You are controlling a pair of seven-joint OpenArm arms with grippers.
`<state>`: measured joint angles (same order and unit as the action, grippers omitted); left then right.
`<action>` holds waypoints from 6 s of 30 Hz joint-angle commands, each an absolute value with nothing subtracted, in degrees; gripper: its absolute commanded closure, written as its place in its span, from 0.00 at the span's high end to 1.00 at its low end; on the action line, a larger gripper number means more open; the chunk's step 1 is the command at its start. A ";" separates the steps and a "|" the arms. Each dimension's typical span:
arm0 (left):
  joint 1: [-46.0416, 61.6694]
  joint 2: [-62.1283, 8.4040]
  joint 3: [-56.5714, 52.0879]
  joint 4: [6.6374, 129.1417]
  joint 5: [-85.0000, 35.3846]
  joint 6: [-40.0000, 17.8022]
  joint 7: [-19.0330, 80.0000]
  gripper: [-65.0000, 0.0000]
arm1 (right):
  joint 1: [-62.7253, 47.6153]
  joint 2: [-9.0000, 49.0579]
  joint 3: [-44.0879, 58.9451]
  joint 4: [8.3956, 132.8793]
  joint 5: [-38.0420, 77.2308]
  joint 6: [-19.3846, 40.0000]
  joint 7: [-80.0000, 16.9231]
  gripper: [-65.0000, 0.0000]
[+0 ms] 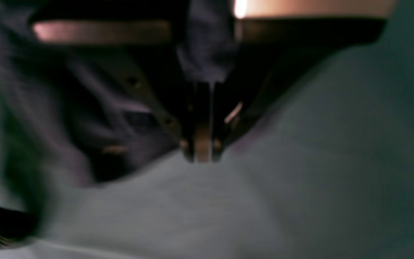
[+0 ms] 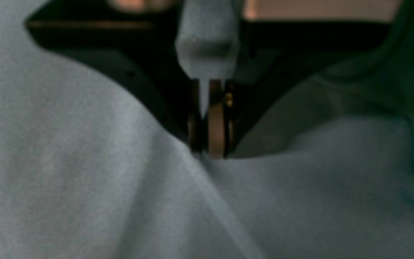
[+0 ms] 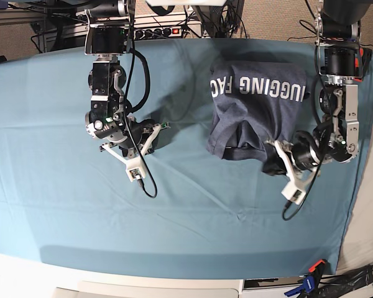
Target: Fold the T-shirt properly
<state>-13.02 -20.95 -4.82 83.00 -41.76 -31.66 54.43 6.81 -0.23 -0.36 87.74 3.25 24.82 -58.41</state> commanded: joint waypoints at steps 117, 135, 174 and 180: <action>44.03 -28.23 -46.52 111.44 -52.99 -31.20 68.16 0.00 | -42.35 14.06 15.51 132.68 1.61 24.14 -64.23 0.08; 62.92 -23.51 -36.25 110.67 -48.82 -31.55 64.20 0.00 | -53.06 14.31 24.91 104.16 17.87 30.20 -59.29 0.08; 7.44 -3.22 11.46 17.26 -8.12 -0.99 4.36 0.00 | -4.08 8.12 24.82 19.77 -2.02 13.08 -11.92 0.08; 7.33 -0.95 11.46 17.26 -8.16 -0.84 4.43 0.00 | -4.29 6.83 24.82 19.77 -2.00 13.08 -13.47 0.08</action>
<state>7.16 -1.50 11.44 17.10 -8.21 -0.58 4.45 -4.54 6.22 24.71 19.53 -1.93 13.23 -13.69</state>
